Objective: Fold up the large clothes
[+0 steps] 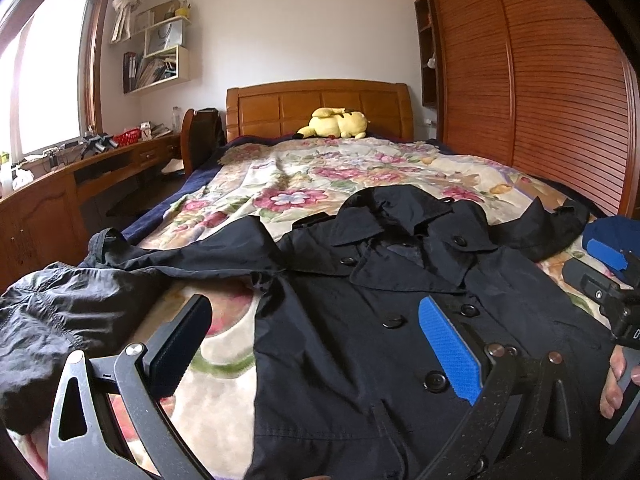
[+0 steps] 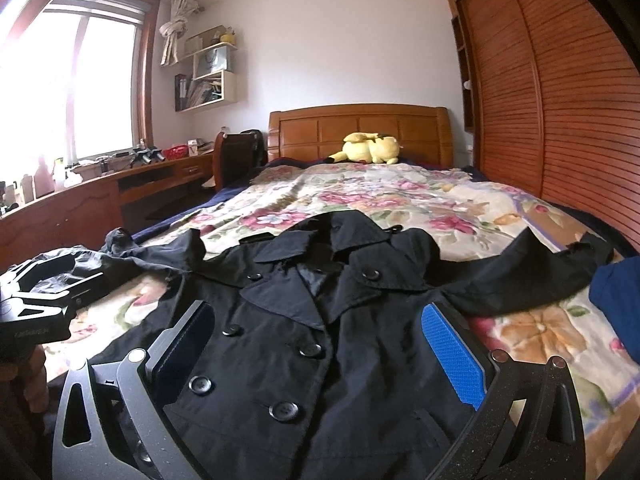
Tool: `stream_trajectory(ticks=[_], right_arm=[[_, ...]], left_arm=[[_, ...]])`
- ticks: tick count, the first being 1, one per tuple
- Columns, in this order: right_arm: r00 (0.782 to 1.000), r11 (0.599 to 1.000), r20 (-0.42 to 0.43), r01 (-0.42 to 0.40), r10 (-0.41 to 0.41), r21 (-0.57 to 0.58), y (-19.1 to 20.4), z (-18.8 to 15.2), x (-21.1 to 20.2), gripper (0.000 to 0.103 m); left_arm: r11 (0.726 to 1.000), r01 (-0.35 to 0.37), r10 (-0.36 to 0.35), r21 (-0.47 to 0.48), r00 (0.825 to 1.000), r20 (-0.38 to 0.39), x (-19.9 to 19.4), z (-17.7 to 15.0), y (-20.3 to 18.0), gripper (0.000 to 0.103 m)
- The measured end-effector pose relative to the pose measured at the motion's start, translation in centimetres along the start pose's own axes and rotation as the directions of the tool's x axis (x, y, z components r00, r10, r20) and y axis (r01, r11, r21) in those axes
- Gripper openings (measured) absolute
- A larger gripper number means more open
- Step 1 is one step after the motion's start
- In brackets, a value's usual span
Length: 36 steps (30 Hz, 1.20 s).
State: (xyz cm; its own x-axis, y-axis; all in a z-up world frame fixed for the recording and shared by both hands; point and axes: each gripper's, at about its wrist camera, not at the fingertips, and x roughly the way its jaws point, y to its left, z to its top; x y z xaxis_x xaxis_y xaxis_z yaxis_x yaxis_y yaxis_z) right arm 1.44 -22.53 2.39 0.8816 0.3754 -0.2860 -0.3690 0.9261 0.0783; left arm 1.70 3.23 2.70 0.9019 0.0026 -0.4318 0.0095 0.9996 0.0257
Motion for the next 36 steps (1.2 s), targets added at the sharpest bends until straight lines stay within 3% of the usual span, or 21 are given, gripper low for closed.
stream_trajectory(ticks=[4,15,26,36], right_arm=[[0.999,0.999,-0.024,-0.028,0.028,-0.017,0.8,0.2,1.2,0.103],[0.991,0.993,-0.101,-0.092,0.084,-0.076,2.5,0.8,4.6,0.103],[0.985,0.98,-0.121,-0.143,0.126,-0.142,5.4,3.7,6.9,0.103],[0.974,0.974,-0.16,-0.18,0.158,-0.137,5.5,3.4,9.4,0.103]], left_arm=[[1.0,0.02,-0.02,-0.004,0.999,-0.047,1.2,0.7,1.1,0.103],[0.999,-0.01,0.017,0.047,0.987,-0.162,6.0,1.0,5.6,0.103],[0.997,-0.013,-0.01,-0.076,0.958,-0.285,12.8,0.5,12.0,0.103],[0.979,-0.068,-0.004,-0.19,0.934,-0.357,18.7,2.3,16.0,0.099]])
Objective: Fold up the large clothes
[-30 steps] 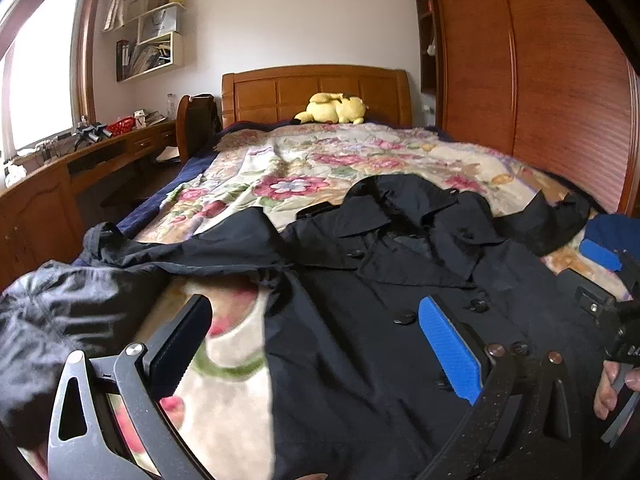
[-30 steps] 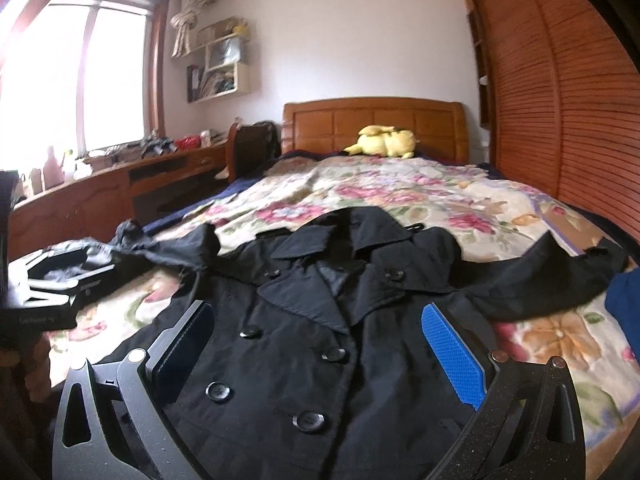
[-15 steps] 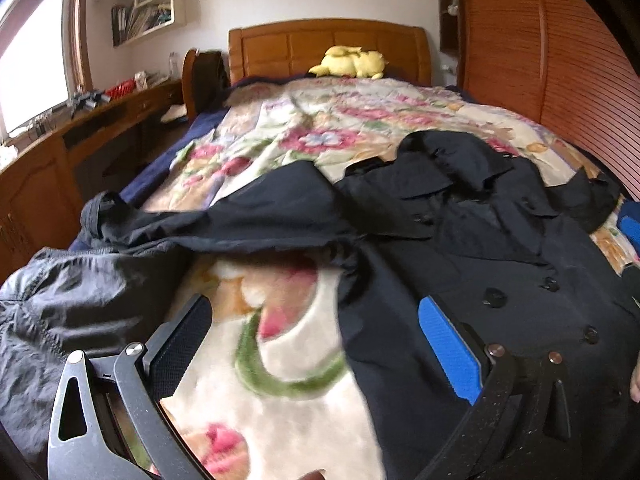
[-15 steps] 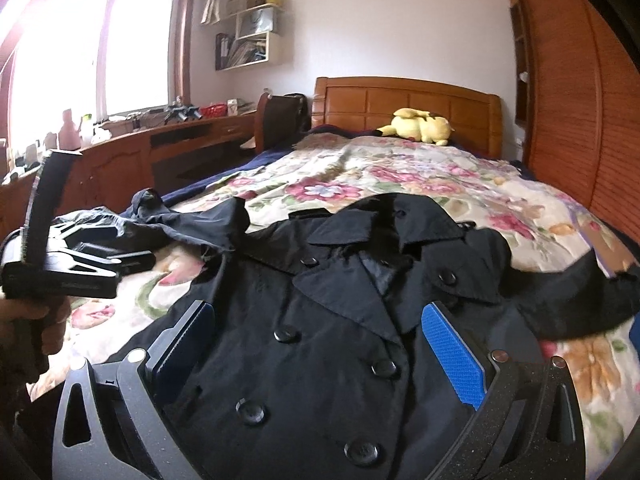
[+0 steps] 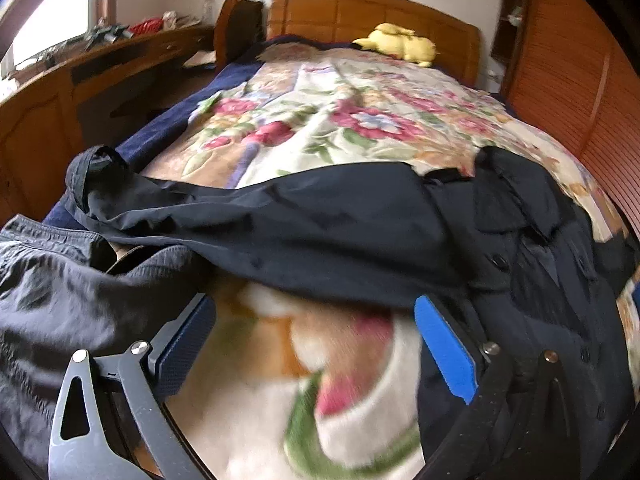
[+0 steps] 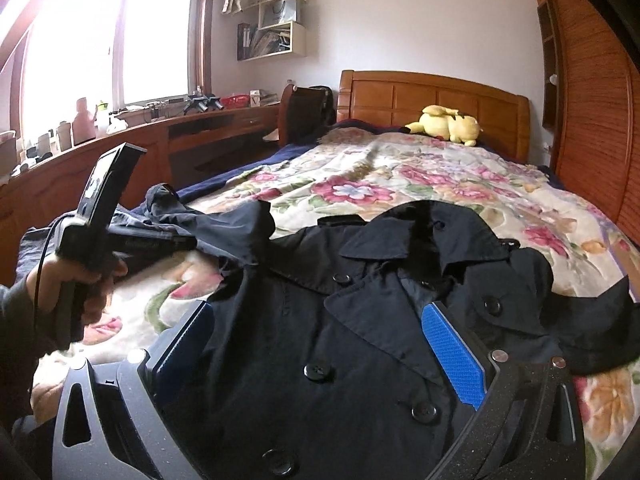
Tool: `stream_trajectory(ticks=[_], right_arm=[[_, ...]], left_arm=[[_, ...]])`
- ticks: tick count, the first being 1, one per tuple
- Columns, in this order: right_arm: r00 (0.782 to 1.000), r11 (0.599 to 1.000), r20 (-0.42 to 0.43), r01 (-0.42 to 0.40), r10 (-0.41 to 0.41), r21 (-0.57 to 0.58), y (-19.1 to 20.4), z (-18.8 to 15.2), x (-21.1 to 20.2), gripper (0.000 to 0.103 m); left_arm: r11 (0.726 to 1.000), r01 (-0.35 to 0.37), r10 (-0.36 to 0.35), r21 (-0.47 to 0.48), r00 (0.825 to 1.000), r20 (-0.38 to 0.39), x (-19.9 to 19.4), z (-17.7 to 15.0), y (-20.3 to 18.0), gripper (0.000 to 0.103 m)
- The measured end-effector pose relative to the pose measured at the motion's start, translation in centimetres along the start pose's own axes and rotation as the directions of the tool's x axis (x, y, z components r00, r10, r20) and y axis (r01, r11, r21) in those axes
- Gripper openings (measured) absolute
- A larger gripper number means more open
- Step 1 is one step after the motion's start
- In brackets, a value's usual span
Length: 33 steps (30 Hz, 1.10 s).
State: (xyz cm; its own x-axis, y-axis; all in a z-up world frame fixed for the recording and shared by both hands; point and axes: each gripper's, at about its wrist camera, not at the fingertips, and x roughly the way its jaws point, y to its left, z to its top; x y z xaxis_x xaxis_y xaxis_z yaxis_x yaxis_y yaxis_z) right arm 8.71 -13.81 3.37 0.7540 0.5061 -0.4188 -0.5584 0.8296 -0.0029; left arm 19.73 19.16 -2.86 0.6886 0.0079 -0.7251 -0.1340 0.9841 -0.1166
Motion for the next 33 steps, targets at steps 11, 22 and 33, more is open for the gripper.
stream_trajectory(ticks=[11,22,33], right_arm=[[0.999,1.0,-0.028,-0.025,0.025,0.002,0.0,0.4,0.8,0.103],[0.998,0.999,-0.037,-0.045,0.045,0.0,-0.1,0.0,0.3,0.103],[1.0,0.999,0.0,0.012,-0.012,0.047,-2.6,0.3,-1.5,0.103]], left_arm=[[0.979,0.016,-0.038,-0.203,0.994,-0.104,5.4,1.4,2.5,0.065],[0.979,0.058,-0.072,-0.198,0.995,-0.064,5.8,2.6,2.6,0.004],[0.991,0.091,-0.103,0.096,0.986,0.129,-2.7,5.7,-6.5,0.002]])
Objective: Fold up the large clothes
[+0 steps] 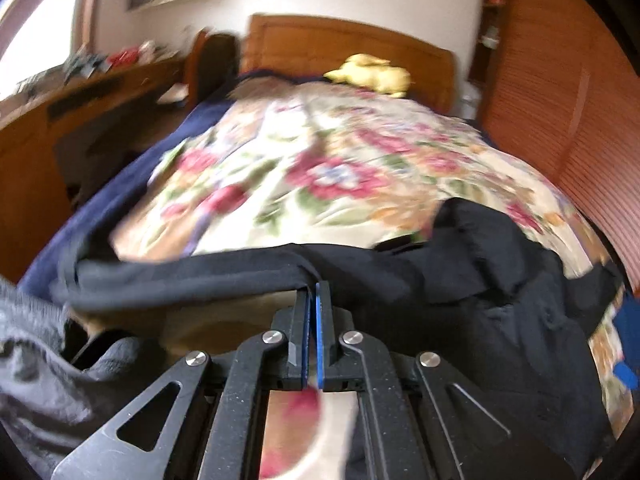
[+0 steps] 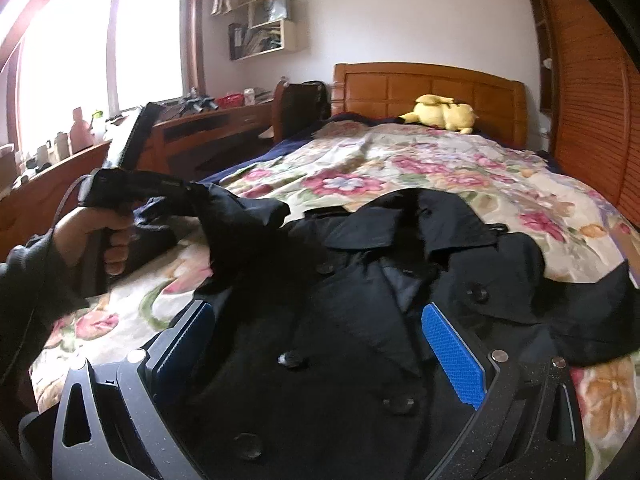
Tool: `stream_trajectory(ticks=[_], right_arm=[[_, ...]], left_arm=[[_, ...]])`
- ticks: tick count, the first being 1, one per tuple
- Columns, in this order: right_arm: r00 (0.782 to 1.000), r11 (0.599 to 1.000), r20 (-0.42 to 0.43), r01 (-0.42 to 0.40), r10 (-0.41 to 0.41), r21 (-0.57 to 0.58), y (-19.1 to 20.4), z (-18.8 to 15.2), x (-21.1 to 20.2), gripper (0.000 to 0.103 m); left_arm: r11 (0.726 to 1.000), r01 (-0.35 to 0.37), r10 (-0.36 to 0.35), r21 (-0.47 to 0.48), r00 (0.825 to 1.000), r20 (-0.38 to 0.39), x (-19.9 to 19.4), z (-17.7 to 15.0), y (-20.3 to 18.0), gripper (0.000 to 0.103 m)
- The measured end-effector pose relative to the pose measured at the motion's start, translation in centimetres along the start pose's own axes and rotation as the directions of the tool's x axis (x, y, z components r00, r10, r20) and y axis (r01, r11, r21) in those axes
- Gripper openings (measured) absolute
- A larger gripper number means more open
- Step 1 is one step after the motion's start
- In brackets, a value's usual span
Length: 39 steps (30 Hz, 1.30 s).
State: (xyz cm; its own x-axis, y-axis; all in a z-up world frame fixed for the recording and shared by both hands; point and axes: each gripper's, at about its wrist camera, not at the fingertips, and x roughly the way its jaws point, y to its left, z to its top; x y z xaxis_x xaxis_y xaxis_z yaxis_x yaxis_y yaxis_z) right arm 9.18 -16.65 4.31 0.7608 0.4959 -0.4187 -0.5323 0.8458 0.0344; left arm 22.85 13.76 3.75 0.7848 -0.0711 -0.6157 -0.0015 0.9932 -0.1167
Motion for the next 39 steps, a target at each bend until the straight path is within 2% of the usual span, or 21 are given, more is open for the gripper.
stream_trajectory(ticks=[6,9,11,13,16,20,25,31,34,39], right_arm=[[0.995,0.995,0.018,0.099,-0.099,0.014,-1.3,-0.3,-1.1,0.103],[0.994,0.993,0.01,0.111,-0.112,0.028,-1.6,-0.6,-1.1,0.103],[0.993,0.992,0.003,0.119,-0.119,0.035,-1.8,-0.7,-1.1,0.103],[0.993,0.992,-0.003,0.122,-0.122,0.041,-1.5,-0.8,-1.0,0.103],[0.992,0.991,-0.008,0.123,-0.123,0.043,-0.9,-0.9,-1.1,0.103],[0.993,0.992,-0.006,0.118,-0.118,0.042,-1.0,-0.4,-1.5,0.103],[0.997,0.996,0.0,0.08,-0.08,0.03,-1.1,-0.2,-1.8,0.103],[0.998,0.999,0.022,0.051,-0.051,-0.012,-0.5,1.0,-2.4,0.103],[0.999,0.998,0.022,0.031,-0.03,-0.05,0.7,2.5,-2.1,0.102],[1.0,0.986,0.009,-0.018,0.02,-0.164,3.9,6.5,1.2,0.098]], left_arm=[[0.989,0.044,-0.045,0.144,0.999,0.003,-2.0,-0.6,-6.7,0.003],[0.979,0.066,-0.068,0.193,0.998,0.006,-3.1,-2.0,-8.5,0.003],[0.979,0.078,-0.08,0.189,0.997,0.002,-3.8,-2.7,-9.0,0.003],[0.98,0.102,-0.105,0.168,0.994,0.008,-5.0,-3.5,-8.8,0.004],[0.98,0.135,-0.141,0.145,0.989,0.032,-6.5,-4.4,-8.6,0.02],[0.976,0.158,-0.17,0.151,0.983,0.069,-9.0,-5.9,-8.9,0.032],[0.98,0.092,-0.114,0.176,0.986,0.119,-11.2,-8.0,-8.0,0.034],[0.985,0.084,-0.102,0.148,0.988,0.118,-11.7,-9.2,-5.0,0.035],[0.986,0.043,-0.064,0.158,0.99,0.128,-11.8,-9.4,-3.7,0.036],[0.99,0.04,-0.054,0.137,0.994,0.095,-11.3,-9.8,-0.8,0.036]])
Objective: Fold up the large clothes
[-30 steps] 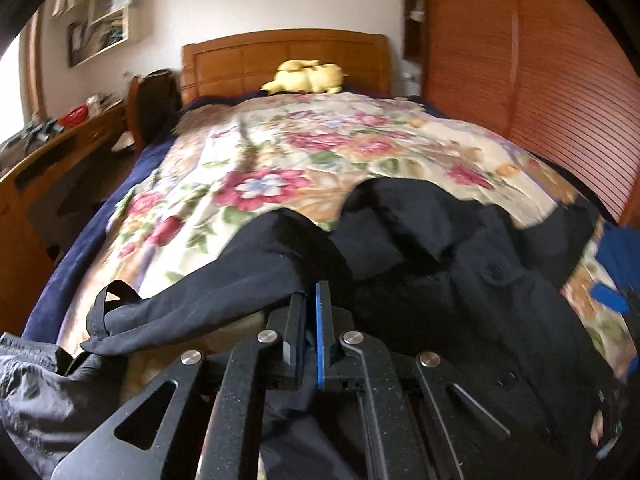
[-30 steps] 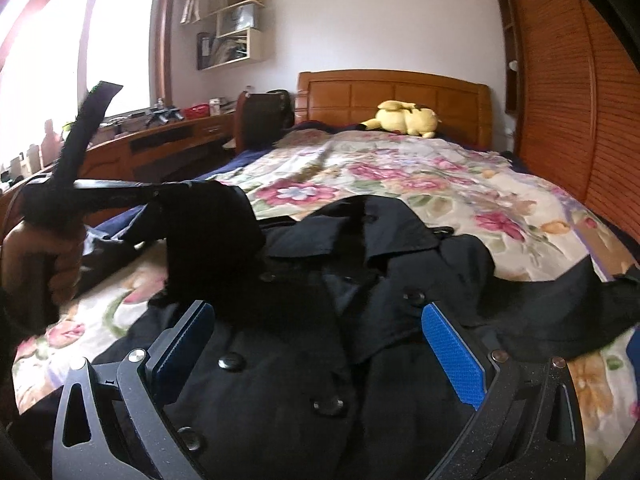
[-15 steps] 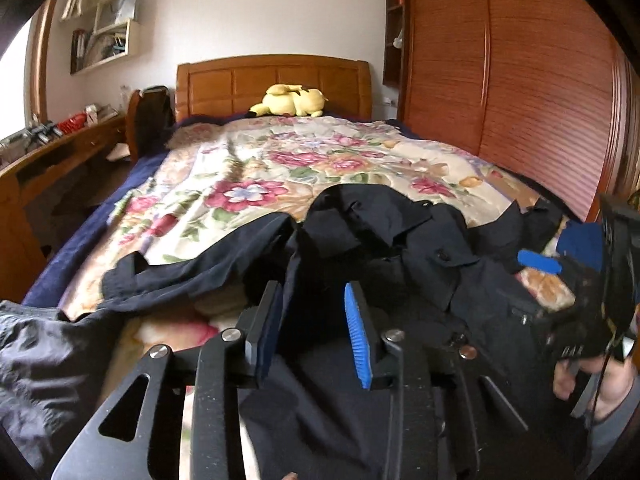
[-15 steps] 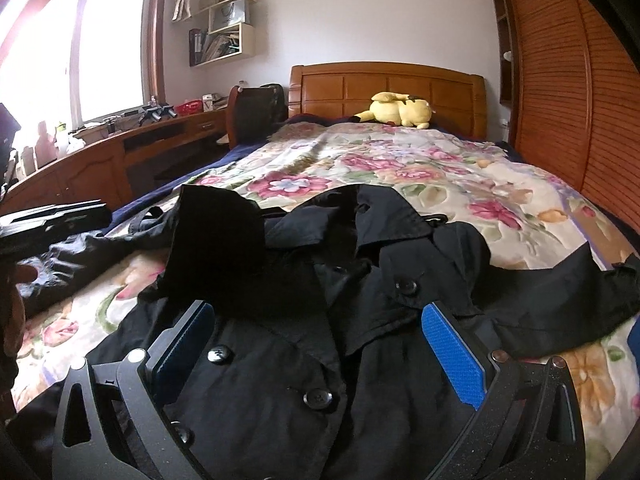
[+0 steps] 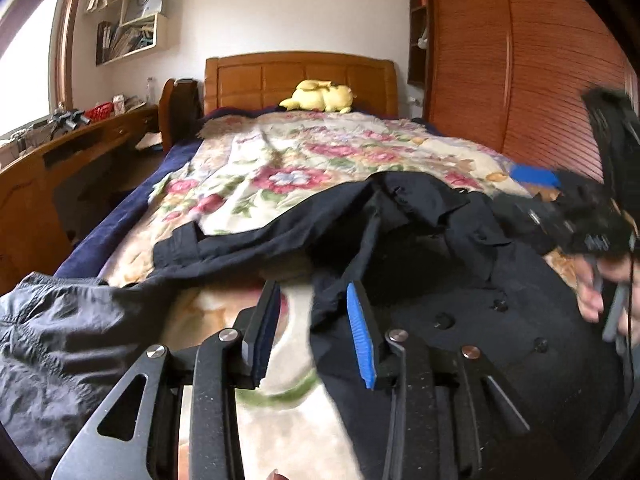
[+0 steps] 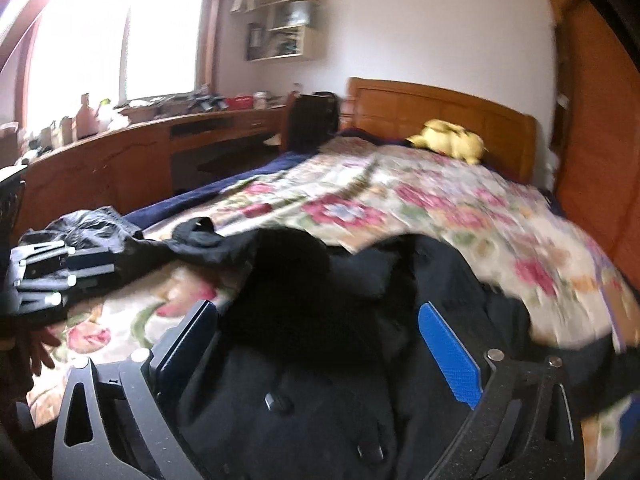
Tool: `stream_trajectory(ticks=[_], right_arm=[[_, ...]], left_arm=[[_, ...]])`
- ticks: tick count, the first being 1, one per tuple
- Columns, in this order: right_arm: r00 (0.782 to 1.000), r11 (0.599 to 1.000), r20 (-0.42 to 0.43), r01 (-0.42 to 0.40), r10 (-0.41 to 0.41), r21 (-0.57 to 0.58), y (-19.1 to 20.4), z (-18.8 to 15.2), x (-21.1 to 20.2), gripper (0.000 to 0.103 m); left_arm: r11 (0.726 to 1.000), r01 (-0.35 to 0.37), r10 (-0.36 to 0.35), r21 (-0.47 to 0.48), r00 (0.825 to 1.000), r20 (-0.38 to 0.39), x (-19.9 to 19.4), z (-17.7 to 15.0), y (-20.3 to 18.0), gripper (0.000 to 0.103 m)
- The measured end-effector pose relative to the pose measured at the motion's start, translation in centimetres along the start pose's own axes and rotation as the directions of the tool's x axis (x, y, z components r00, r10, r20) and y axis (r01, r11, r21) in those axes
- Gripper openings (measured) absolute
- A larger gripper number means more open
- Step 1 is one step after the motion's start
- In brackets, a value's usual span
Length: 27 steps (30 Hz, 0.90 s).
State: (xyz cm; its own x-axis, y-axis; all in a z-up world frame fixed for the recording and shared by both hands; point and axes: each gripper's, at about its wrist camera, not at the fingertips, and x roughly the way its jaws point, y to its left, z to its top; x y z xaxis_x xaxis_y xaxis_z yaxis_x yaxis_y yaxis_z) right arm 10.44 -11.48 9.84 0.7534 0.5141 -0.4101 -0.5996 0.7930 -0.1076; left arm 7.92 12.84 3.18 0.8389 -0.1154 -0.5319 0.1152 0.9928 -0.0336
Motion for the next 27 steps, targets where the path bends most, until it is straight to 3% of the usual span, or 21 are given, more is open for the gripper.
stream_trajectory(ticks=[7,11,16,19,21,24,27], right_arm=[[0.993,0.993,-0.083,-0.089,0.082,-0.082,3.5,5.1,8.8,0.088],[0.98,0.991,-0.19,-0.077,0.055,-0.111,4.5,6.1,13.2,0.085],[0.952,0.991,-0.305,-0.054,0.013,-0.126,3.9,5.4,16.0,0.079],[0.94,0.99,-0.341,-0.051,0.004,-0.129,2.9,4.1,16.3,0.054],[0.933,0.99,-0.36,-0.046,-0.004,-0.131,2.0,3.3,16.4,0.019],[0.935,0.989,-0.352,-0.019,-0.034,-0.147,1.8,2.4,15.9,0.012],[0.941,0.992,-0.336,0.003,-0.044,-0.122,1.7,0.6,14.1,0.011]], left_arm=[[1.0,-0.021,0.021,-0.016,0.999,-0.031,0.6,-0.8,2.5,0.036],[0.998,-0.059,0.058,-0.004,0.998,-0.024,0.6,-1.2,3.3,0.036],[0.998,-0.039,0.038,-0.045,0.999,-0.023,0.3,-1.5,5.0,0.036],[0.998,-0.038,0.037,-0.054,0.999,-0.022,0.1,-1.6,5.3,0.036],[0.998,-0.035,0.033,-0.058,0.999,-0.024,0.2,-1.5,5.4,0.036],[0.998,-0.02,0.02,-0.059,1.0,-0.011,0.1,-1.6,5.1,0.036],[0.999,-0.013,0.013,-0.052,1.0,-0.004,-0.2,-1.6,4.9,0.036]])
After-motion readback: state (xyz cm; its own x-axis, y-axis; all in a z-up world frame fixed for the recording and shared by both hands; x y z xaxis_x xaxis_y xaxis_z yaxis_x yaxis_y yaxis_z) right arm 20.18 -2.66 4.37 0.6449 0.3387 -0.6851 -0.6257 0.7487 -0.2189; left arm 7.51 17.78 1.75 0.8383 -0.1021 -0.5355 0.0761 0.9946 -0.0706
